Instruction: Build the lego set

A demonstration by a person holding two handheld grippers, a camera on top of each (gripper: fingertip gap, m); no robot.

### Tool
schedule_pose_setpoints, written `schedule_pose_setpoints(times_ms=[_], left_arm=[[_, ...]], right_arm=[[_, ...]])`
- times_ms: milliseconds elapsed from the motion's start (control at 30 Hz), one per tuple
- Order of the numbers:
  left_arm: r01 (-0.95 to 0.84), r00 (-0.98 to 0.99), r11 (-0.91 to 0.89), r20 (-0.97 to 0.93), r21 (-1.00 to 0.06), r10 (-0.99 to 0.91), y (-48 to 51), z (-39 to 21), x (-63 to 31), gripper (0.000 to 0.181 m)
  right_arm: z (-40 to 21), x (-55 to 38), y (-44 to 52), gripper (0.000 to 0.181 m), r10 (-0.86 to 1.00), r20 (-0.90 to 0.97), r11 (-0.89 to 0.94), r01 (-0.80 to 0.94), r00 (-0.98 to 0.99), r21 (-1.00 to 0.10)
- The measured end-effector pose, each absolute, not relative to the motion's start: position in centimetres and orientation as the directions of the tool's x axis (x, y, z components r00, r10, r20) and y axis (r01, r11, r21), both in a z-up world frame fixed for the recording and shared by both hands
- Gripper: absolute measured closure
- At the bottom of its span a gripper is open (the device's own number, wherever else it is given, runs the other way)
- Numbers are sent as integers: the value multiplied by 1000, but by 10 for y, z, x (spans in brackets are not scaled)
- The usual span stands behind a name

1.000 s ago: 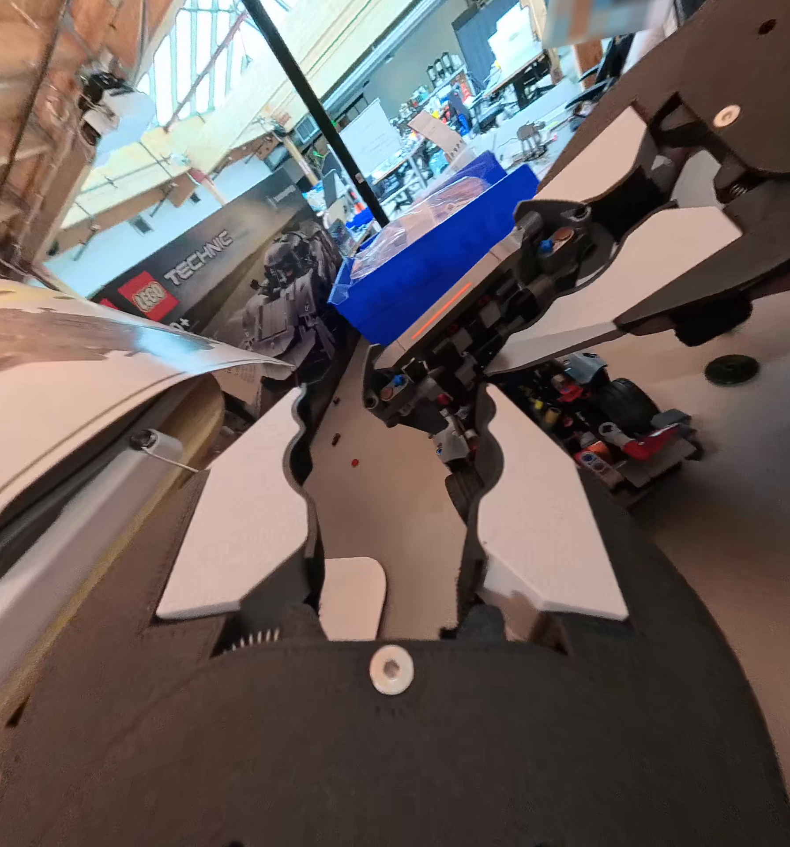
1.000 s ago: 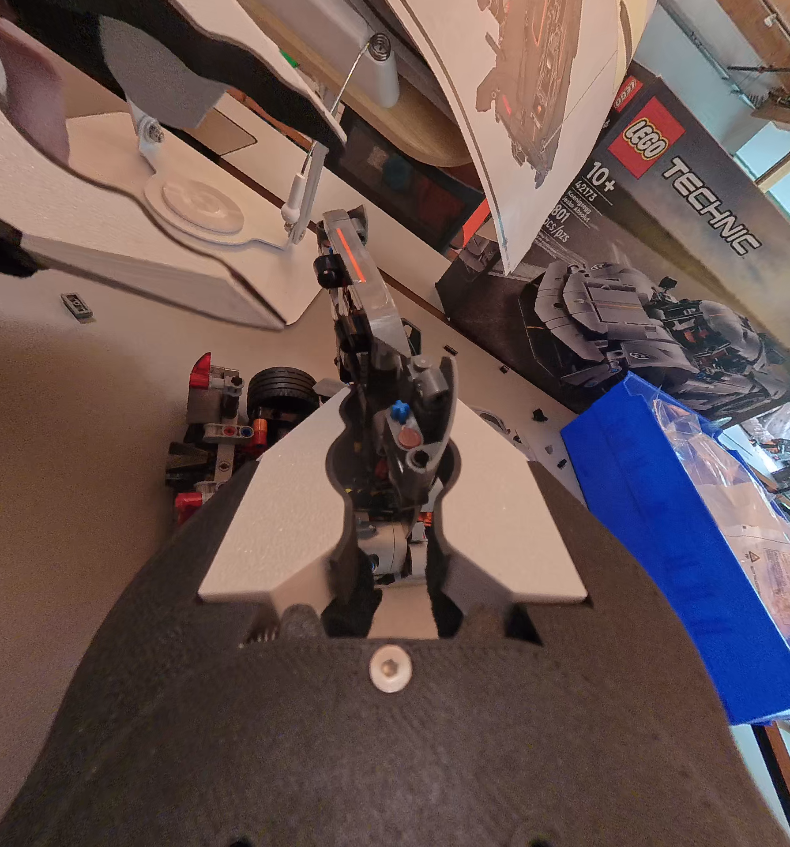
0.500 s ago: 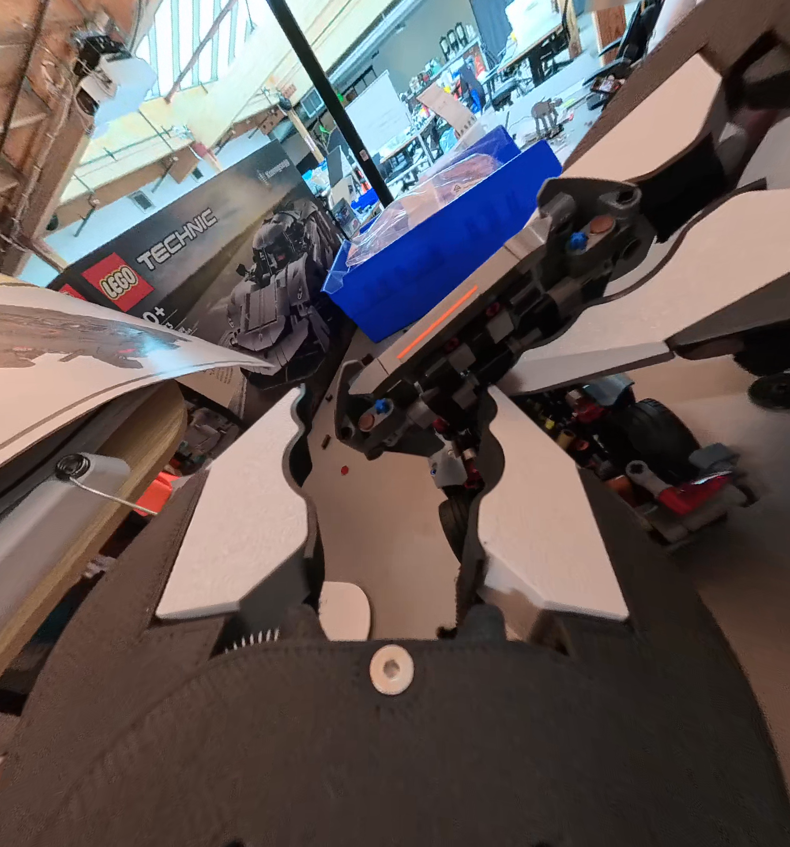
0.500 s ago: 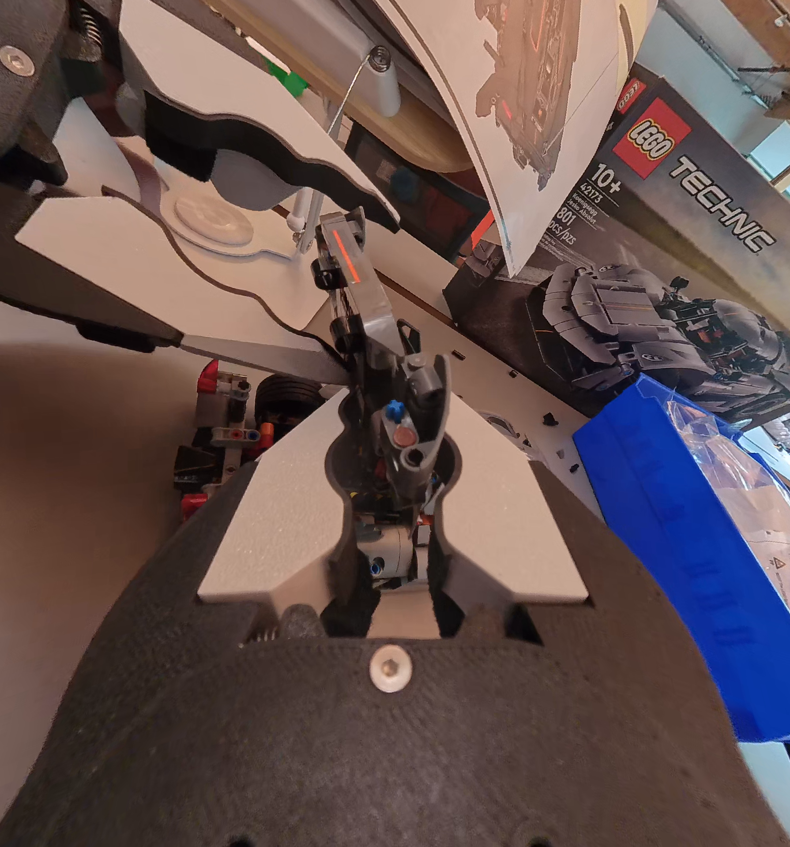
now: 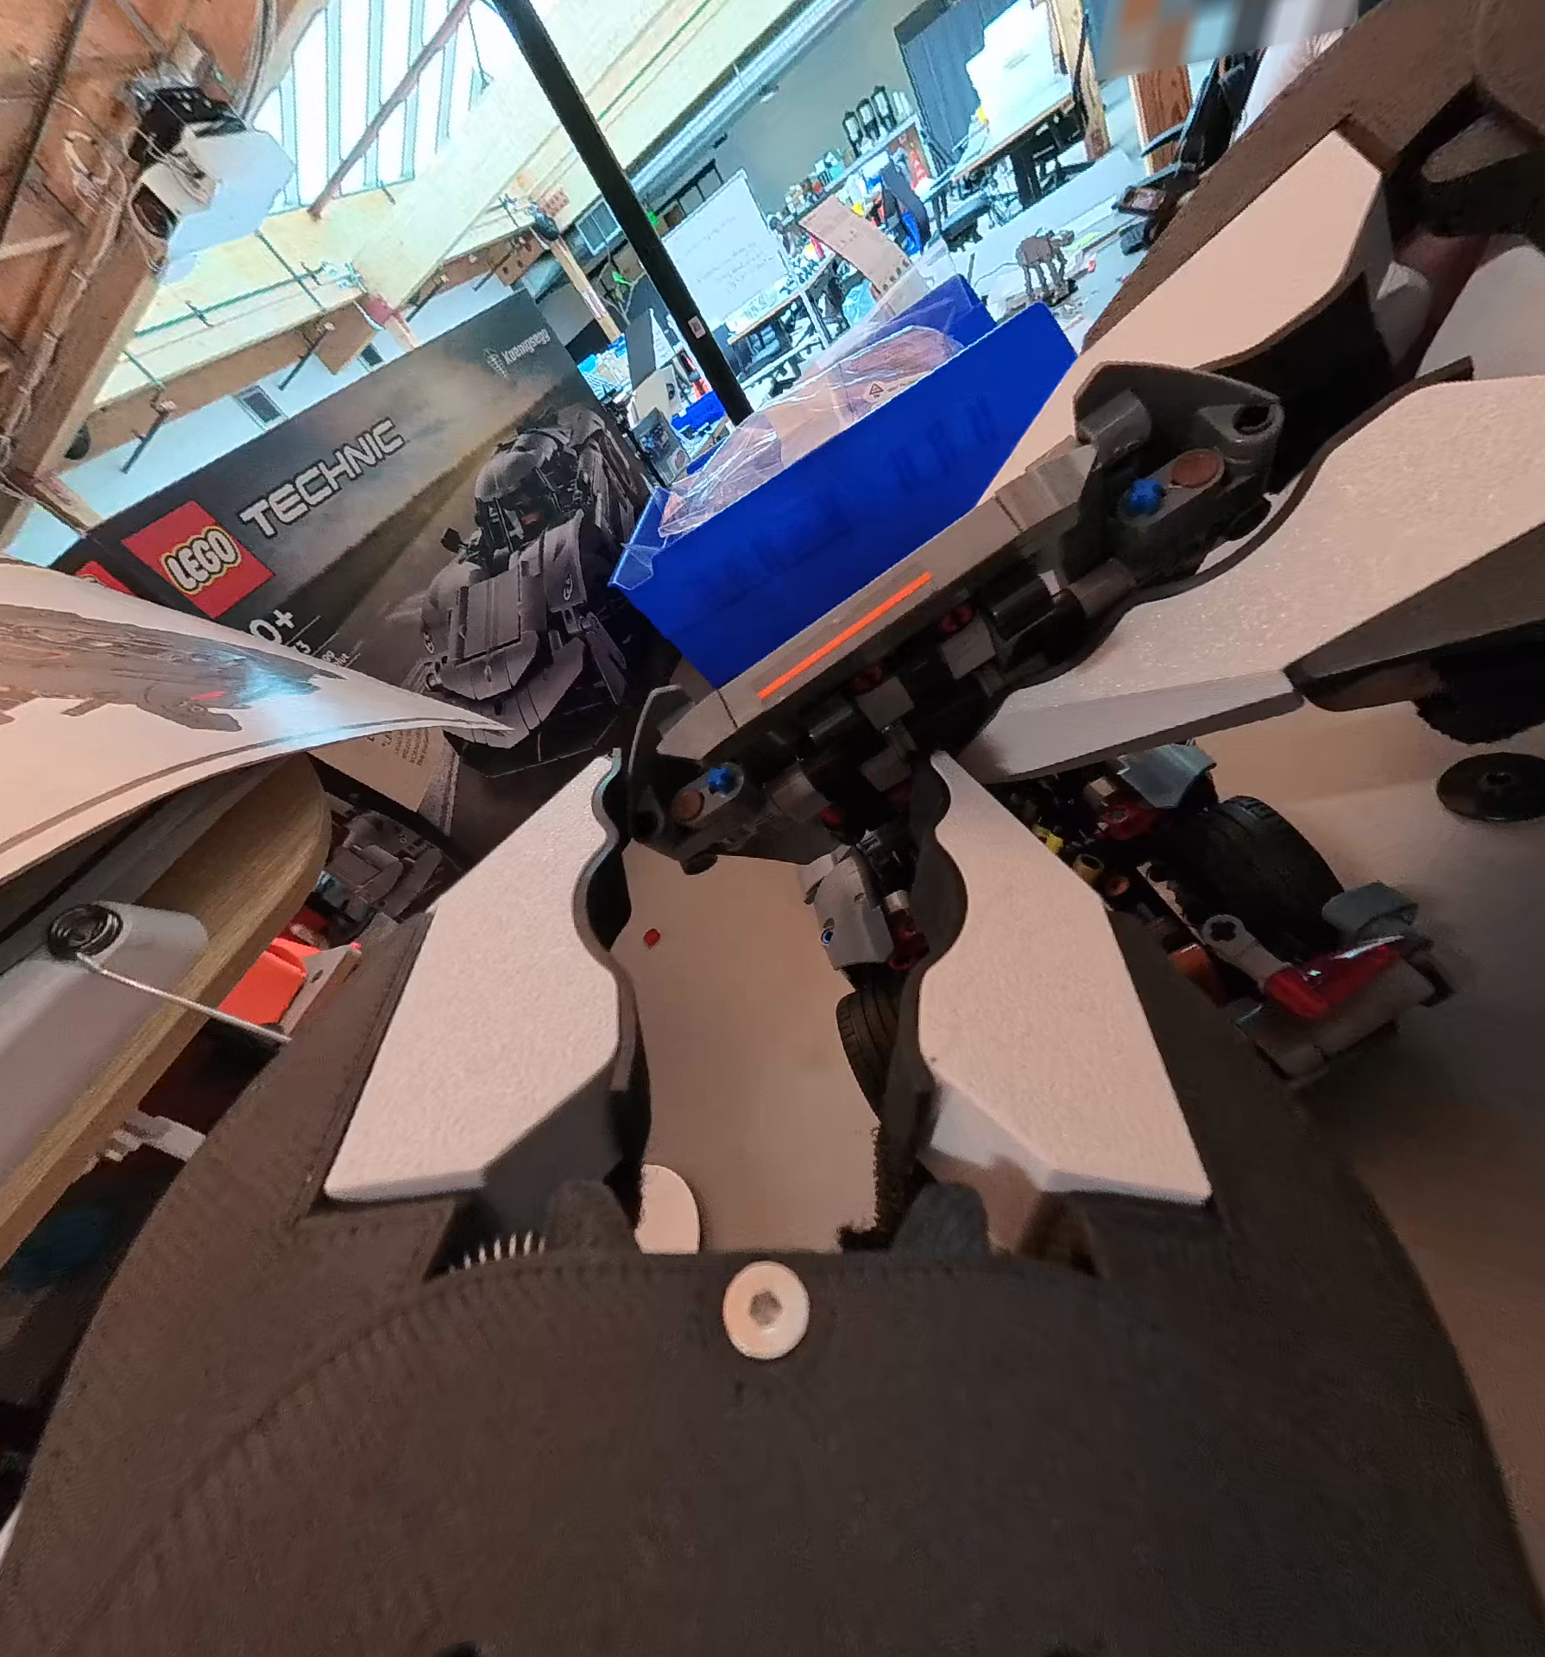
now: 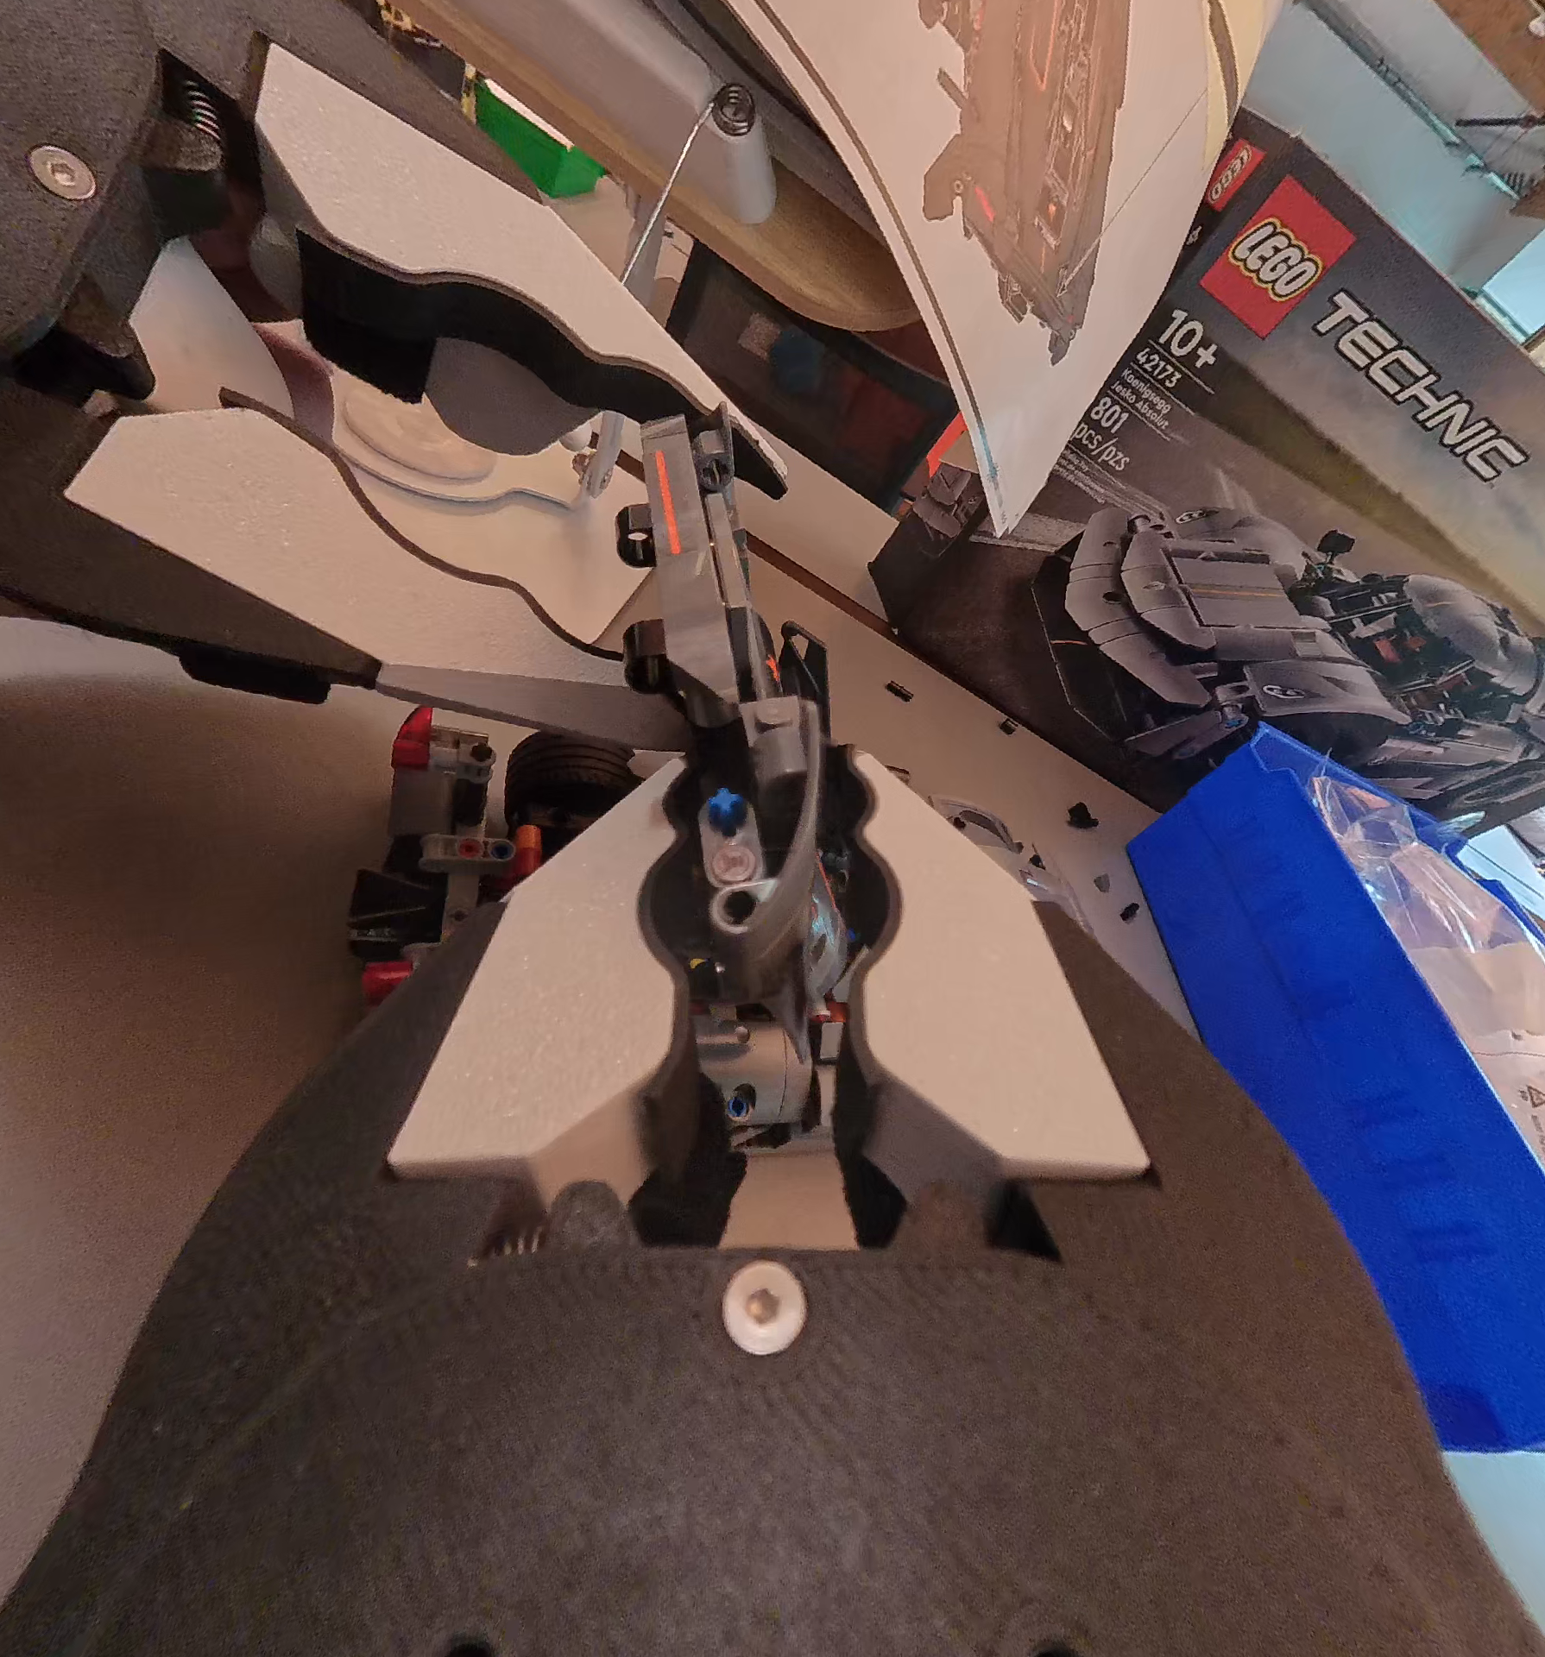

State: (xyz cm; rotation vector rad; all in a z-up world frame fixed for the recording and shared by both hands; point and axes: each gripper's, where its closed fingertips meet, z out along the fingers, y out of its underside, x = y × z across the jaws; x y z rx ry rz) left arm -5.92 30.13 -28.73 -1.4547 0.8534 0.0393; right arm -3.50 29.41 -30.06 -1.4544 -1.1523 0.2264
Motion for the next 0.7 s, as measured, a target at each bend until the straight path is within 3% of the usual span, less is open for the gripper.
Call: schedule_pose_setpoints(times_ms=[700], left_arm=[[-490, 746, 149, -501, -859, -438, 304, -286, -59, 120]], right_arm=[[-300, -35, 295, 161, 729, 484, 208, 517, 484, -830]])
